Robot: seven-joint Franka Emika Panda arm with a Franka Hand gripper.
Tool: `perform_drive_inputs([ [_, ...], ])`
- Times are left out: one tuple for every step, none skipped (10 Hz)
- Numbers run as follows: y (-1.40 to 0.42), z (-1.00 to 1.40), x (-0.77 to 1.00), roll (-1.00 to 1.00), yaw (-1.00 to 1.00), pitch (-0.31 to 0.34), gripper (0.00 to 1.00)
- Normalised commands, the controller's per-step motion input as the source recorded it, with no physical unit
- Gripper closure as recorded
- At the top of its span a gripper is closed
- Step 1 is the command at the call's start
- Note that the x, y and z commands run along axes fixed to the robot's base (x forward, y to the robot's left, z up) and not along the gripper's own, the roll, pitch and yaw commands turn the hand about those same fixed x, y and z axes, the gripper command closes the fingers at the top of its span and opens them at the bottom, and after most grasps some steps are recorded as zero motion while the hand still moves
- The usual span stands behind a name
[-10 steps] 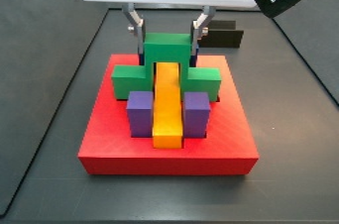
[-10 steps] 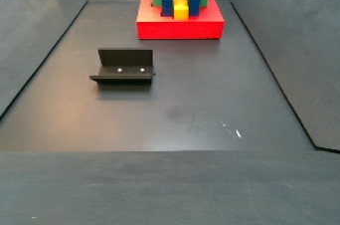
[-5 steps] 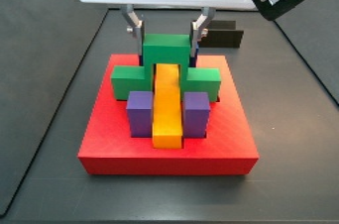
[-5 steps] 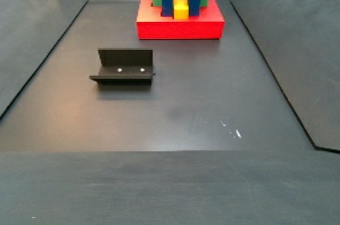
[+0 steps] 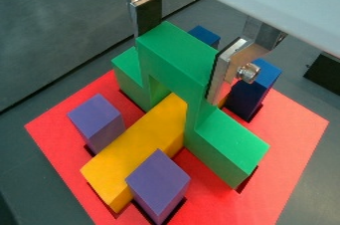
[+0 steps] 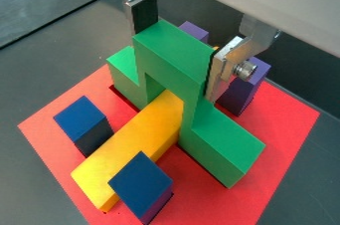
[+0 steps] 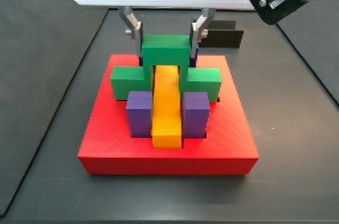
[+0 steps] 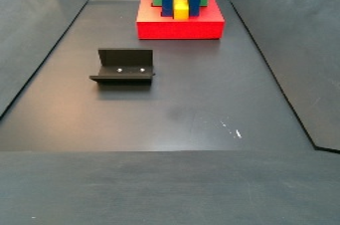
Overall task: Pick up the green object. Move up. Place the green object on the fixture. Regrasp the green object. Move to above the board. Insert the green object.
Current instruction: Insert the green object.
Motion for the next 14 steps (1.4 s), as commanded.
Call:
perform_drive_inputs([
  [0.03, 0.0, 0.31, -0.13, 0.09, 0.0, 1.0],
  [0.09, 0.0, 0.25, -0.1, 0.23, 0.014, 1.0],
  [0.03, 0.0, 0.03, -0.03, 0.06, 0.0, 1.0],
  [0.03, 0.0, 0.0, -0.03, 0.05, 0.0, 1.0],
  [0.0, -0.04, 0.0, 0.0, 0.01, 0.0, 1.0],
  [0.0, -0.05, -0.05, -0.01, 0.0, 0.0, 1.0],
  [0.0, -0.1, -0.07, -0.15, 0.0, -0.084, 1.0],
  [0.0, -0.02, -0.08, -0.3, 0.0, -0.146, 1.0],
  [0.0, -0.02, 0.0, -0.28, 0.0, -0.107, 1.0],
  [0.0, 0.0, 0.0, -0.29, 0.0, -0.094, 1.0],
  [0.0, 0.0, 0.0, -0.26, 0.0, -0.07, 1.0],
  [0.0, 0.0, 0.0, -0.03, 0.0, 0.0, 1.0],
  [0.0, -0.04, 0.0, -0.06, 0.0, 0.0, 1.0],
  [0.04, -0.3, 0.02, -0.1, -0.05, -0.063, 1.0],
])
